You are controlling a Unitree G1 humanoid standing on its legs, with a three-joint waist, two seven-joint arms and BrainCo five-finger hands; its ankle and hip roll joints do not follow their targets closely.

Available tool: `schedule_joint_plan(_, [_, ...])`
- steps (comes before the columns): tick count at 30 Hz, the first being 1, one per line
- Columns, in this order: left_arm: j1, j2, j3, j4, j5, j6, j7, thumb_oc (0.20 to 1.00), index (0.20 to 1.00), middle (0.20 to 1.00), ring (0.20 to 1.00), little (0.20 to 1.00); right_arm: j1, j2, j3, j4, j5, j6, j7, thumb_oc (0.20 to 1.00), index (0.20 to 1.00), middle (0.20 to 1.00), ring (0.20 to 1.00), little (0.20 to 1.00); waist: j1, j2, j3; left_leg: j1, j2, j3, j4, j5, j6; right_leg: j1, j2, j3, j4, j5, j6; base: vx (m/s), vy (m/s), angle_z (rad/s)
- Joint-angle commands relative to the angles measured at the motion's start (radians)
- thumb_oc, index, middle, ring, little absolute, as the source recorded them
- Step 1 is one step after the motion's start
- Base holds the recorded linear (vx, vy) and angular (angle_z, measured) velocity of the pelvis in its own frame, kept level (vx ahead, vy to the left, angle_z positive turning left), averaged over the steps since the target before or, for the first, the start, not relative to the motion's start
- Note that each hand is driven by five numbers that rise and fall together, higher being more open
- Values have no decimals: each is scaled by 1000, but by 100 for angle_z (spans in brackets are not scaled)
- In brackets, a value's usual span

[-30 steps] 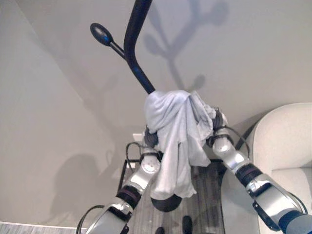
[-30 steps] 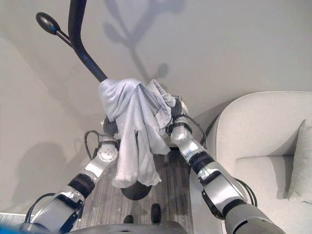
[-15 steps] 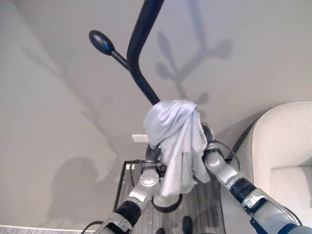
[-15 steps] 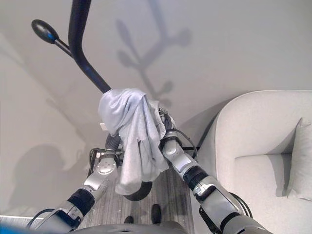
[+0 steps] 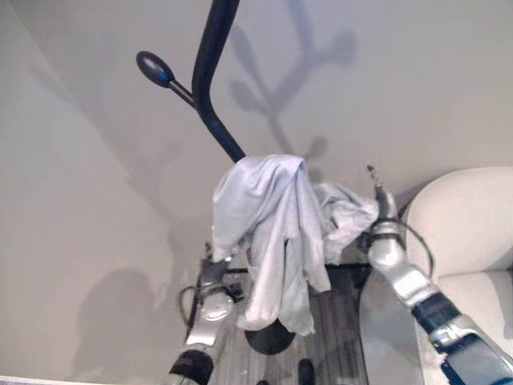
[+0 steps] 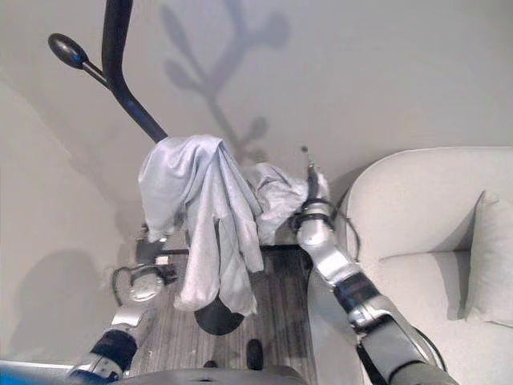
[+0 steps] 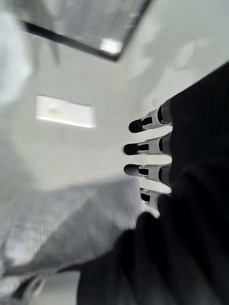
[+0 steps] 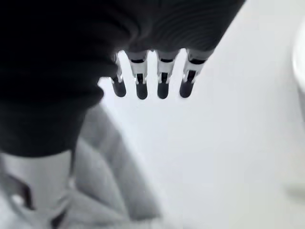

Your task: Hang the clothes on the sofa on the clothes rack.

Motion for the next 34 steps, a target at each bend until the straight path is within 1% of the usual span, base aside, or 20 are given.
schedule_joint_plan(1, [12, 69, 60, 9, 64, -22, 3, 1000, 1000, 1000, 1000, 1000, 49, -41, -99, -64, -122, -18, 14, 1000, 1000, 1000, 1000, 1000, -5, -72, -45, 41, -57, 15, 10, -106, 37, 79, -62, 13, 11, -116, 101, 0, 0, 0])
schedule_joint_plan(4, [92, 73, 130, -3, 19, -15, -46, 1000, 1000, 1000, 1000, 1000, 180, -125, -210, -157, -174, -15, 50, 1000, 1000, 1000, 1000, 1000, -17, -70, -48, 40, -56, 22, 10, -108, 37, 76, -62, 11, 11, -115, 105, 6, 1, -1])
schedule_joint_plan(7, [135, 90, 169, 61, 5, -13, -102, 1000, 1000, 1000, 1000, 1000, 309, -159, -321, -194, -214, -13, 63, 1000, 1000, 1000, 1000, 1000, -28, -69, -50, 35, -55, 25, 10, -108, 36, 71, -62, 8, 11, -114, 109, 5, 3, -5])
schedule_joint_plan(9, [151, 99, 175, 101, 22, -14, -135, 1000, 1000, 1000, 1000, 1000, 341, -158, -354, -183, -223, -13, 58, 1000, 1000, 1000, 1000, 1000, -33, -69, -50, 33, -55, 25, 10, -108, 36, 68, -62, 8, 11, -113, 110, 3, 2, -4])
schedule_joint_plan(11, [139, 109, 189, 226, 50, -20, -144, 1000, 1000, 1000, 1000, 1000, 396, -136, -408, -160, -219, -22, 39, 1000, 1000, 1000, 1000, 1000, -39, -70, -49, 31, -54, 27, 10, -108, 35, 66, -62, 9, 11, -114, 111, 0, 0, -11])
schedule_joint_plan(12, [125, 102, 206, 308, 18, -26, -146, 1000, 1000, 1000, 1000, 1000, 415, -114, -425, -137, -198, -20, 27, 1000, 1000, 1000, 1000, 1000, -44, -71, -50, 30, -53, 29, 10, -108, 34, 64, -62, 11, 11, -113, 112, -1, 1, -11])
schedule_joint_plan(13, [115, 71, 253, 404, -84, -24, -155, 1000, 1000, 1000, 1000, 1000, 449, -89, -450, -98, -179, -5, 17, 1000, 1000, 1000, 1000, 1000, -51, -72, -51, 30, -53, 33, 10, -109, 33, 62, -61, 15, 11, -113, 112, -1, 3, -7])
schedule_joint_plan(15, [104, 56, 269, 453, -141, -34, -173, 1000, 1000, 1000, 1000, 1000, 470, -51, -460, -8, -146, 14, 3, 1000, 1000, 1000, 1000, 1000, -59, -72, -53, 28, -51, 37, 10, -110, 32, 61, -59, 18, 11, -114, 112, 0, 1, -4])
schedule_joint_plan(17, [102, 44, 278, 515, -181, -38, -186, 1000, 1000, 1000, 1000, 1000, 449, -6, -452, 165, -31, 13, -33, 1000, 1000, 1000, 1000, 1000, -57, -76, -55, 28, -51, 39, 10, -110, 31, 61, -58, 19, 11, -112, 110, -3, -5, -8])
schedule_joint_plan(18, [99, 45, 279, 519, -183, -39, -188, 1000, 1000, 1000, 1000, 1000, 443, -7, -448, 174, -27, 8, -36, 1000, 1000, 1000, 1000, 1000, -58, -76, -54, 28, -51, 39, 10, -111, 31, 61, -57, 20, 11, -113, 110, 0, 0, 0])
schedule_joint_plan(20, [72, 35, 297, 633, -244, -34, -205, 1000, 1000, 1000, 1000, 1000, 384, 57, -442, 453, 180, -21, -58, 1000, 1000, 1000, 1000, 1000, -54, -80, -50, 31, -51, 39, 10, -111, 29, 63, -55, 22, 11, -112, 107, 0, 0, 0])
schedule_joint_plan(22, [44, 27, 308, 721, -273, -16, -224, 1000, 1000, 1000, 1000, 1000, 306, 135, -490, 799, 445, -77, -65, 1000, 1000, 1000, 1000, 1000, -46, -80, -51, 31, -51, 34, 10, -113, 28, 64, -52, 20, 11, -114, 105, 12, -10, -3])
schedule_joint_plan(23, [23, 11, 308, 779, -296, 7, -250, 1000, 1000, 1000, 1000, 1000, 243, 206, -545, 1109, 712, -90, 32, 1000, 1000, 1000, 1000, 1000, -33, -80, -53, 32, -51, 29, 10, -111, 26, 68, -51, 16, 11, -114, 102, 46, -10, -1])
schedule_joint_plan(24, [21, 11, 308, 781, -296, 7, -251, 1000, 1000, 1000, 1000, 1000, 240, 204, -544, 1116, 714, -93, 36, 1000, 1000, 1000, 1000, 1000, -34, -78, -55, 34, -50, 27, 10, -118, 27, 71, -50, 16, 11, -120, 103, 101, -4, 9])
schedule_joint_plan(25, [19, -18, 314, 839, -328, 31, -285, 1000, 1000, 1000, 1000, 1000, 232, 263, -651, 1355, 1049, -63, 124, 1000, 1000, 1000, 1000, 1000, -30, -73, -62, 41, -51, 25, 10, -124, 25, 76, -48, 14, 11, -124, 100, 56, 2, 11])
schedule_joint_plan(26, [18, -18, 311, 840, -329, 31, -286, 1000, 1000, 1000, 1000, 1000, 230, 259, -651, 1363, 1053, -63, 130, 1000, 1000, 1000, 1000, 1000, -27, -75, -59, 38, -52, 26, 10, -115, 24, 73, -49, 14, 11, -116, 99, 75, 8, 8])
schedule_joint_plan(28, [27, -46, 279, 850, -325, 51, -317, 1000, 1000, 1000, 1000, 1000, 232, 285, -685, 1443, 1130, -53, 112, 1000, 1000, 1000, 1000, 1000, -30, -65, -61, 46, -51, 24, 10, -127, 24, 79, -48, 11, 11, -125, 99, 13, 5, 2])
schedule_joint_plan(30, [28, -57, 254, 870, -312, 67, -339, 1000, 1000, 1000, 1000, 1000, 230, 302, -687, 1469, 1153, -39, 119, 1000, 1000, 1000, 1000, 1000, -30, -60, -60, 48, -50, 22, 10, -128, 25, 81, -48, 10, 11, -125, 99, 0, 0, 0])
schedule_joint_plan(31, [30, -80, 211, 904, -311, 73, -349, 1000, 1000, 1000, 1000, 1000, 218, 333, -663, 1485, 1169, -33, 106, 1000, 1000, 1000, 1000, 1000, -35, -53, -59, 48, -50, 24, 10, -127, 24, 80, -49, 9, 11, -121, 98, 44, 29, 7])
schedule_joint_plan(34, [29, -99, 175, 917, -311, 79, -364, 1000, 1000, 1000, 1000, 1000, 198, 350, -655, 1488, 1189, -40, 89, 1000, 1000, 1000, 1000, 1000, -41, -46, -60, 46, -50, 28, 10, -127, 23, 76, -51, 9, 11, -118, 98, -1, 10, 4])
